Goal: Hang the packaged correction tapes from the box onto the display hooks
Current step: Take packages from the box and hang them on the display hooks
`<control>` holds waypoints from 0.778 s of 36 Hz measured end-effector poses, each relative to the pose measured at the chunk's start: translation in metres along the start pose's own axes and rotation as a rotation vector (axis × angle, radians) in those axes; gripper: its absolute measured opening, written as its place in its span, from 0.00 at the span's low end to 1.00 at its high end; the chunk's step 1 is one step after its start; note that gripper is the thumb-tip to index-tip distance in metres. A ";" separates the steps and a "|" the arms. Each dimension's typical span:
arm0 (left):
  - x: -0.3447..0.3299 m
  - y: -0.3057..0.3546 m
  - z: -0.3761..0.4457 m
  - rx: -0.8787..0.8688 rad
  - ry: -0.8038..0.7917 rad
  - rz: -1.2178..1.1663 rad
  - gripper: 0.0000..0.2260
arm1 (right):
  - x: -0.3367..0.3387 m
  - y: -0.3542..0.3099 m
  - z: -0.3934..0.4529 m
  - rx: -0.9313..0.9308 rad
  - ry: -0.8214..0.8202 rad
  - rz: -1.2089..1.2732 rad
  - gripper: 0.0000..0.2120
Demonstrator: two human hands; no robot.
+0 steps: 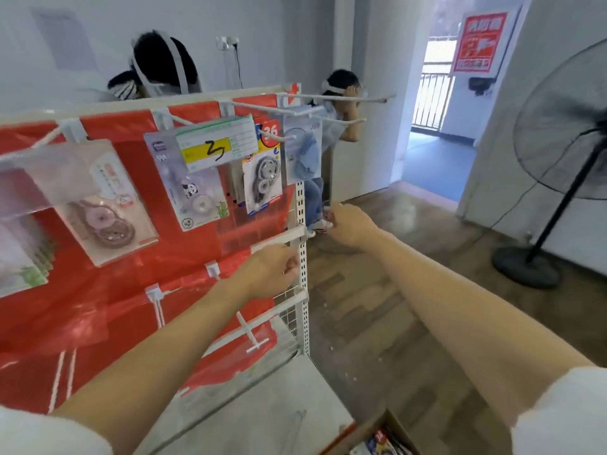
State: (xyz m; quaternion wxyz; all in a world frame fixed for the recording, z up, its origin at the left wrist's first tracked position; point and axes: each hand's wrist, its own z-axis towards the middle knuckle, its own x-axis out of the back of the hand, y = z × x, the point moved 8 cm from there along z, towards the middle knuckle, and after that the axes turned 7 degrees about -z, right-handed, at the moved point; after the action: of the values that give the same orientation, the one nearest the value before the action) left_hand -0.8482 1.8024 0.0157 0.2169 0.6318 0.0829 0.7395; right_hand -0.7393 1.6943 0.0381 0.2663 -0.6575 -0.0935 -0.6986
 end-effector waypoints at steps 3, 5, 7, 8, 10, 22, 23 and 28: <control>-0.020 0.007 0.001 -0.035 -0.044 -0.001 0.06 | -0.010 0.001 -0.030 0.007 -0.063 -0.036 0.14; -0.038 0.014 0.001 -0.073 -0.094 -0.007 0.07 | -0.017 0.004 -0.049 -0.009 -0.095 -0.036 0.16; -0.057 0.022 -0.002 -0.099 -0.151 -0.019 0.08 | -0.029 0.010 -0.067 -0.033 -0.119 -0.040 0.15; -0.067 0.026 -0.004 -0.107 -0.172 -0.022 0.08 | -0.036 0.015 -0.075 -0.053 -0.135 -0.044 0.15; -0.086 0.033 -0.008 -0.116 -0.214 -0.031 0.08 | -0.055 0.026 -0.090 -0.094 -0.182 -0.035 0.16; -0.245 0.023 -0.062 -0.002 -0.506 -0.119 0.09 | -0.209 0.100 -0.187 -0.327 -0.365 0.170 0.14; -0.262 0.018 -0.070 0.018 -0.534 -0.123 0.09 | -0.229 0.105 -0.199 -0.349 -0.397 0.196 0.14; -0.342 -0.003 -0.111 0.124 -0.679 -0.115 0.12 | -0.328 0.121 -0.260 -0.420 -0.550 0.281 0.16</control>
State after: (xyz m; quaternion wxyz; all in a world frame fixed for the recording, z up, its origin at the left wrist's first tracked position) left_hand -0.9185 1.6768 -0.3139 0.2347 0.8481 0.0864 0.4671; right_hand -0.9075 1.5488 -0.3367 0.1840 -0.8673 0.0750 -0.4564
